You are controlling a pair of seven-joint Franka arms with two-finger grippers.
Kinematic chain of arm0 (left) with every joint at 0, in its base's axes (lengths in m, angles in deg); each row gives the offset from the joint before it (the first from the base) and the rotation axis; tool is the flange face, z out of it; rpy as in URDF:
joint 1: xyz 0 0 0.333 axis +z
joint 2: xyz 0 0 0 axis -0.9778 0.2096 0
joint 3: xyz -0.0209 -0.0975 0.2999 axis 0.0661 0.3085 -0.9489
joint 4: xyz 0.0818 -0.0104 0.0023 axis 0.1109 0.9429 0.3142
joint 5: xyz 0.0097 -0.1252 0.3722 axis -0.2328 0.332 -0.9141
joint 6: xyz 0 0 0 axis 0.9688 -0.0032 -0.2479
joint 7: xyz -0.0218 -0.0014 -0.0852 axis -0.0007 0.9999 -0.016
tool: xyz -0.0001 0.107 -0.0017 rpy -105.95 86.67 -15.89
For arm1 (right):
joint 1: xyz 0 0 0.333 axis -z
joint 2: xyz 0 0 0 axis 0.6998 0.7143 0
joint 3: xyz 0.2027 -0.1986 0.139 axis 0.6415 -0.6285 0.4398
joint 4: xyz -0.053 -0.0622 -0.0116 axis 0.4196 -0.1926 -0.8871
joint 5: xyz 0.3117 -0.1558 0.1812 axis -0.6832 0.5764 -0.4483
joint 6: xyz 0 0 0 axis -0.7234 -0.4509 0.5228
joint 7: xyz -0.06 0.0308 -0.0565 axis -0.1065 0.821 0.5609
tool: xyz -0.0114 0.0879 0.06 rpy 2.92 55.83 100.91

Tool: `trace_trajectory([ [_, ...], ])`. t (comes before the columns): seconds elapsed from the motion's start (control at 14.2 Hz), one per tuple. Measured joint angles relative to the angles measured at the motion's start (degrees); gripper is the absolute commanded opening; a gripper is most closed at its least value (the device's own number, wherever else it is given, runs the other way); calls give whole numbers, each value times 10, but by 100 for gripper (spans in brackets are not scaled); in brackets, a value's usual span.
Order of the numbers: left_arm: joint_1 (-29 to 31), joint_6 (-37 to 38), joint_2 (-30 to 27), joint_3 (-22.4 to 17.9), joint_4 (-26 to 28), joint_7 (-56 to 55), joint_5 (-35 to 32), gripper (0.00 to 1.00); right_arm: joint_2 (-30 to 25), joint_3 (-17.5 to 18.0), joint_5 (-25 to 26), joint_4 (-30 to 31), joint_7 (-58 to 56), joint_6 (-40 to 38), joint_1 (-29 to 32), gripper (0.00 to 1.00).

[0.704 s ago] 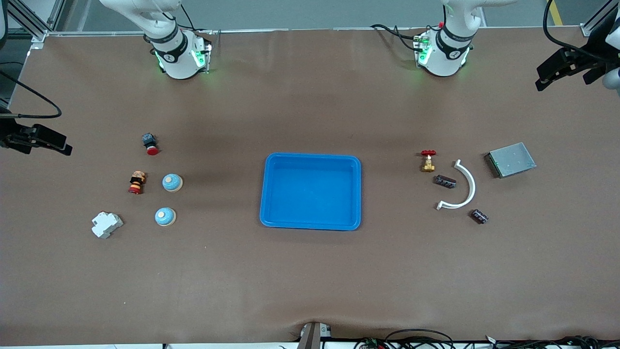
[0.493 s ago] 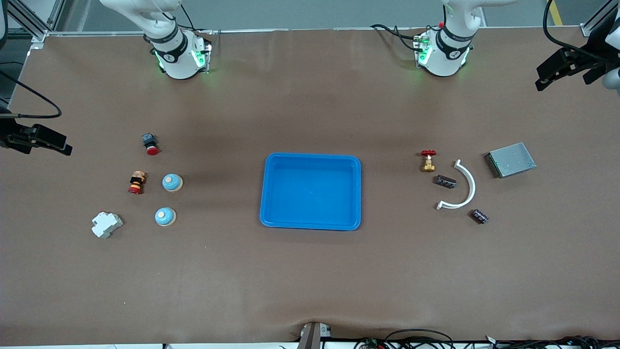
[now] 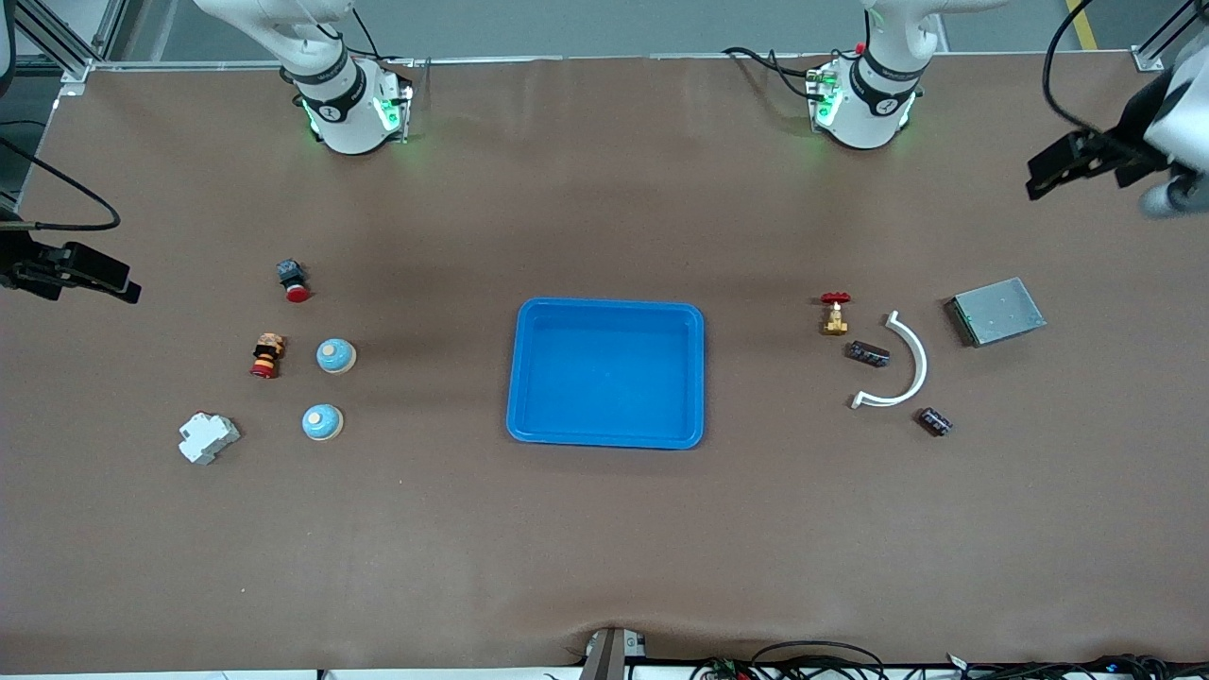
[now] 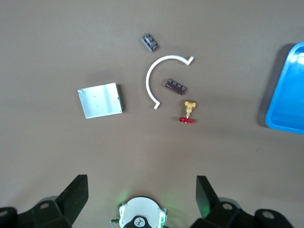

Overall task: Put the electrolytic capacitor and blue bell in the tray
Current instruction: 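Reach the left gripper to a capacitor while the right gripper reaches a bell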

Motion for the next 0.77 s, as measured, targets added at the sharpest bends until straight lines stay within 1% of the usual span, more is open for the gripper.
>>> trace_trajectory([
  [0.14,5,-49,17,-1,47,-38,0,100,0,0,0,4,0,0,0,100],
  [0.28,13,-136,24,-2,119,-78,0,100,0,0,0,23,0,10,0,100],
  [0.49,18,-304,29,-2,247,-139,0,100,-2,1,0,88,0,69,0,100],
  [0.63,19,-392,43,-1,311,-180,0,100,-3,3,-1,142,0,121,-2,100],
  [0.77,21,-447,75,-2,336,-233,0,90,-3,5,-1,199,7,178,-9,100],
])
